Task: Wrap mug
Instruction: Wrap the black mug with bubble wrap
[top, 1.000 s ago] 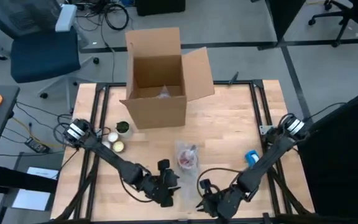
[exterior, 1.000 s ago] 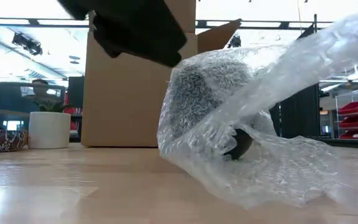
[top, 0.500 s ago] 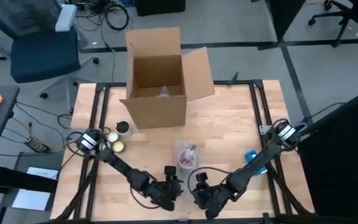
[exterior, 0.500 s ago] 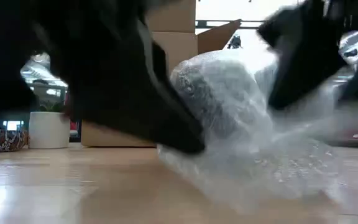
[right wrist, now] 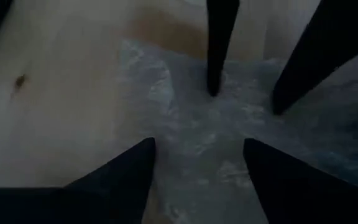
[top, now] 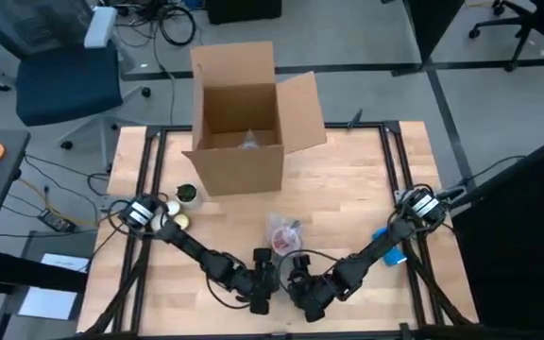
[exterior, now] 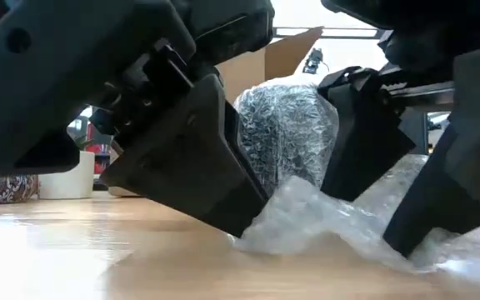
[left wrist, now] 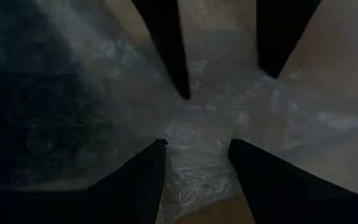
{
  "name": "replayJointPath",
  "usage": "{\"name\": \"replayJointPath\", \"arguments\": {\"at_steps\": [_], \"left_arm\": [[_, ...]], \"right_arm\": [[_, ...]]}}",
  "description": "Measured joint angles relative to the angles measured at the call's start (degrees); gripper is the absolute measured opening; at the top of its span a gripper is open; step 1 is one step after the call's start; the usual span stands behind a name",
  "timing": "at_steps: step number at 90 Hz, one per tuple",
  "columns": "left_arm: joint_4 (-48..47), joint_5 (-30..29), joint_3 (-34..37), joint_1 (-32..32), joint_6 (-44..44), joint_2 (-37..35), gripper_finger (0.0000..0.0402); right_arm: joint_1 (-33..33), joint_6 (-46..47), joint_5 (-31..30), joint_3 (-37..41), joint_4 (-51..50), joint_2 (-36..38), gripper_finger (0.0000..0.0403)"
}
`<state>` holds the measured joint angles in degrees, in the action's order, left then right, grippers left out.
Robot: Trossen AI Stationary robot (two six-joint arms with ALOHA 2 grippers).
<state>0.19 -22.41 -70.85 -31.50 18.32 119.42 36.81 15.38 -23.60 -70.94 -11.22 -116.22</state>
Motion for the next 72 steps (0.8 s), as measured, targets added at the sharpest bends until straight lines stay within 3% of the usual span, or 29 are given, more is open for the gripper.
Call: {"name": "replayJointPath", "arguments": {"at_steps": [19,35,55,72], "left_arm": [[-0.5,-0.5,-0.7,0.0,0.3,-0.3,0.0172],[-4.5,-0.6,-4.8,0.1,-1.0,-0.3,0.0172],[-15.9,-1.8,-12.1,0.0,-1.7,-0.3,0.0173],[-30.2,-4.8,-18.7,-0.8,-0.9,-0.3,0.0173]], "right_arm": [[-1.7,0.9,0.7,-0.1,0.7,-1.4,0.0204],[-2.4,2.0,0.8,-0.1,0.7,-1.6,0.0140],[-2.4,1.8,1.4,0.0,0.4,-1.5,0.0015],[-2.5,2.4,1.1,0.1,0.2,-0.9,0.0006]]}}
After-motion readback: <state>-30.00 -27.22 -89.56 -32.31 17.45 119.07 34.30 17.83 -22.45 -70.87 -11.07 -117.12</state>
